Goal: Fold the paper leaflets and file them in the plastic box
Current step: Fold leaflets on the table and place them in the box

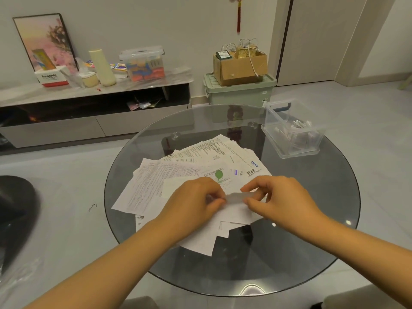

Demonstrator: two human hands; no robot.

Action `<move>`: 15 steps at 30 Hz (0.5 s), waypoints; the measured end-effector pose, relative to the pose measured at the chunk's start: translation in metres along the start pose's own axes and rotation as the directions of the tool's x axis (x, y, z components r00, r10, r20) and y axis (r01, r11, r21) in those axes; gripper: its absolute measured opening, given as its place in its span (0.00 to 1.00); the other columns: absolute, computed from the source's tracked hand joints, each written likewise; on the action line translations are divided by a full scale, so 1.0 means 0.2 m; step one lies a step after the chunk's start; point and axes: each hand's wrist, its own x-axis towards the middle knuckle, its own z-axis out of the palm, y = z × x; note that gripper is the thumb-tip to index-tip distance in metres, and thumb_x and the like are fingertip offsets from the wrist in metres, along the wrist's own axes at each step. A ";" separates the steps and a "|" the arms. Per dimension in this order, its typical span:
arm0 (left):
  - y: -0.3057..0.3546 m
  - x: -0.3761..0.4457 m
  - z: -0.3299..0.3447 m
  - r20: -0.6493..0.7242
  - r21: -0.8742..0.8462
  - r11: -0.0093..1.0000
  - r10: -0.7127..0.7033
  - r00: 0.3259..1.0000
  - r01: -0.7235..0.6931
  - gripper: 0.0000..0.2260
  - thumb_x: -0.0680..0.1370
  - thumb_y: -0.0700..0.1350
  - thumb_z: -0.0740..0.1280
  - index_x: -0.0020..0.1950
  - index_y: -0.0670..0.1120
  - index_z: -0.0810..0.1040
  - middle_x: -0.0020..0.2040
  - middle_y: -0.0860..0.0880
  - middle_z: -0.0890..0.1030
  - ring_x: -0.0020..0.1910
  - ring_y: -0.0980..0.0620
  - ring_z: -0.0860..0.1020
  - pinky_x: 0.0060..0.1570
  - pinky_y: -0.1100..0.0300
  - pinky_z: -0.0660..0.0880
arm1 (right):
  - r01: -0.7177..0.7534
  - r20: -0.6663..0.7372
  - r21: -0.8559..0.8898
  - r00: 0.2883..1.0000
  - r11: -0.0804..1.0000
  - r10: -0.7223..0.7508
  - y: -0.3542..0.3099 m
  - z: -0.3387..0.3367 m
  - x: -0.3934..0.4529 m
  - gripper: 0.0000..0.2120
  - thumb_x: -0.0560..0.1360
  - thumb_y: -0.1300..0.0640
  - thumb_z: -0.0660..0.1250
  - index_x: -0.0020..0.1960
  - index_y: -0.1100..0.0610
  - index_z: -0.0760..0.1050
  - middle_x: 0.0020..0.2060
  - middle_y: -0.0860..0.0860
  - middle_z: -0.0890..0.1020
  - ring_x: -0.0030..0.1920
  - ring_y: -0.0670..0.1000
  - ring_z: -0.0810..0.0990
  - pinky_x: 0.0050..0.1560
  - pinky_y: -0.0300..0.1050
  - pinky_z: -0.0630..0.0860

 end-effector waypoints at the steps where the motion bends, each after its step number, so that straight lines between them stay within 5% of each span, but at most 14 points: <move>1: -0.01 -0.01 -0.01 -0.003 -0.057 0.998 -0.035 0.999 0.035 0.06 0.74 0.45 0.70 0.39 0.55 0.76 0.41 0.59 0.78 0.43 0.60 0.76 0.46 0.70 0.71 | 0.016 -0.022 -0.065 1.000 0.998 -0.017 0.00 -0.01 0.00 0.05 0.72 0.48 0.68 0.48 0.42 0.78 0.32 0.39 0.79 0.34 0.40 0.74 0.36 0.36 0.69; 4: -0.02 -0.03 -0.02 0.013 -0.193 0.971 -0.142 0.990 0.141 0.09 0.74 0.44 0.70 0.37 0.54 0.74 0.38 0.58 0.79 0.41 0.62 0.78 0.44 0.73 0.71 | 0.052 -0.004 -0.125 0.999 0.991 -0.053 0.01 0.00 0.02 0.09 0.70 0.40 0.68 0.47 0.42 0.77 0.38 0.42 0.71 0.40 0.43 0.72 0.35 0.36 0.65; 9: -0.04 -0.03 -0.02 0.000 -0.217 0.939 -0.273 0.962 0.266 0.07 0.76 0.46 0.68 0.40 0.47 0.74 0.31 0.56 0.77 0.31 0.62 0.73 0.34 0.74 0.67 | 0.034 0.058 0.067 0.998 0.997 -0.038 0.03 0.08 0.09 0.13 0.68 0.42 0.71 0.46 0.49 0.77 0.44 0.41 0.69 0.42 0.41 0.70 0.41 0.37 0.66; 12: -0.02 -0.02 -0.02 0.010 -0.195 0.944 -0.268 0.963 0.265 0.06 0.76 0.44 0.67 0.45 0.52 0.71 0.36 0.56 0.76 0.35 0.60 0.74 0.36 0.74 0.68 | 0.055 0.055 -0.004 0.997 0.998 -0.055 0.02 0.14 0.14 0.12 0.70 0.42 0.70 0.42 0.49 0.73 0.44 0.45 0.69 0.48 0.46 0.67 0.46 0.38 0.62; 15: -0.01 -0.02 0.00 0.007 -0.150 0.957 -0.250 0.968 0.248 0.17 0.75 0.43 0.69 0.60 0.54 0.68 0.48 0.56 0.74 0.38 0.58 0.74 0.40 0.73 0.69 | 0.048 0.025 -0.103 0.999 0.994 -0.046 0.02 0.18 0.16 0.13 0.72 0.41 0.67 0.45 0.51 0.75 0.46 0.46 0.70 0.53 0.48 0.66 0.49 0.38 0.60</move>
